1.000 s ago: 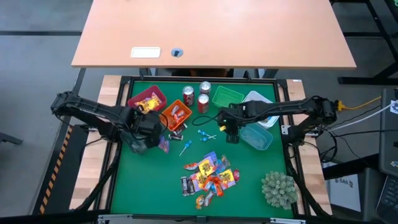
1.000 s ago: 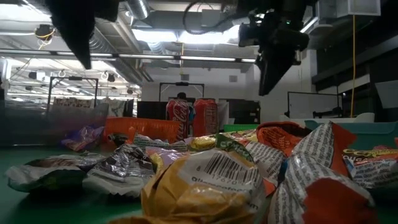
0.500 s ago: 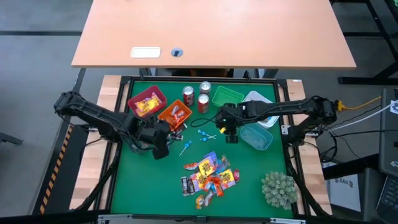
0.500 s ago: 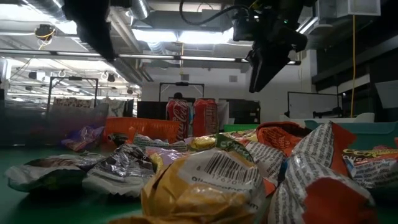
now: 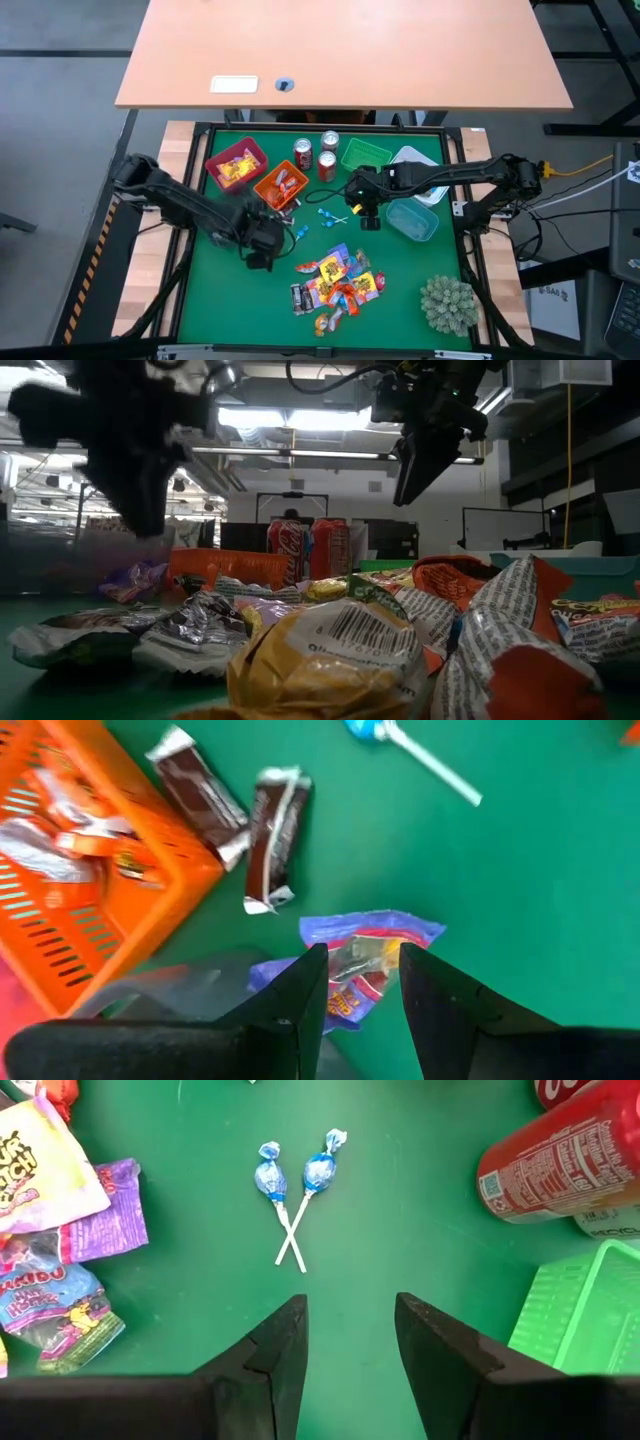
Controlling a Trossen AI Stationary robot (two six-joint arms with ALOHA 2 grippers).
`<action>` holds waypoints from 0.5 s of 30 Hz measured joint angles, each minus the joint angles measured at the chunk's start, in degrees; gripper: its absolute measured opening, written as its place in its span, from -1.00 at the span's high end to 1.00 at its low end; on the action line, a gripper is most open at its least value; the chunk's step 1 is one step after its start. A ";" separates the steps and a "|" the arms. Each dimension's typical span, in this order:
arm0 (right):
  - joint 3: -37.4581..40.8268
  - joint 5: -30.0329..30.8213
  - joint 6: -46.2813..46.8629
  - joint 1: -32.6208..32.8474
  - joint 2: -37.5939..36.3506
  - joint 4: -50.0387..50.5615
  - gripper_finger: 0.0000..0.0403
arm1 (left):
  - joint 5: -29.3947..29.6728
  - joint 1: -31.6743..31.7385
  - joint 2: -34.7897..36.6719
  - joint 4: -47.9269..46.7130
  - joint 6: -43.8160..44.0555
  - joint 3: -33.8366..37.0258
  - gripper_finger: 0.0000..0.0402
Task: Sort candy
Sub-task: Put the violet gummy into the white bin
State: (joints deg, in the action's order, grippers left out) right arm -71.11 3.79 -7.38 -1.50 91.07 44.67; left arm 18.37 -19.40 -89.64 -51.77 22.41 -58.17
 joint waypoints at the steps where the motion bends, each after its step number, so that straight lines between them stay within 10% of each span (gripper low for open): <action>1: 0.00 0.00 0.00 0.00 0.00 -0.07 0.25 | -0.04 0.00 -1.20 -0.02 -0.42 0.00 0.43; 15: 0.00 0.00 0.00 0.00 0.00 -0.06 0.25 | 0.08 2.05 -13.84 0.63 -6.45 -0.19 0.43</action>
State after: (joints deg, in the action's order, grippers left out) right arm -71.11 3.79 -7.38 -1.50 91.07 44.61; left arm 18.45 -17.35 -103.48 -51.13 15.96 -58.37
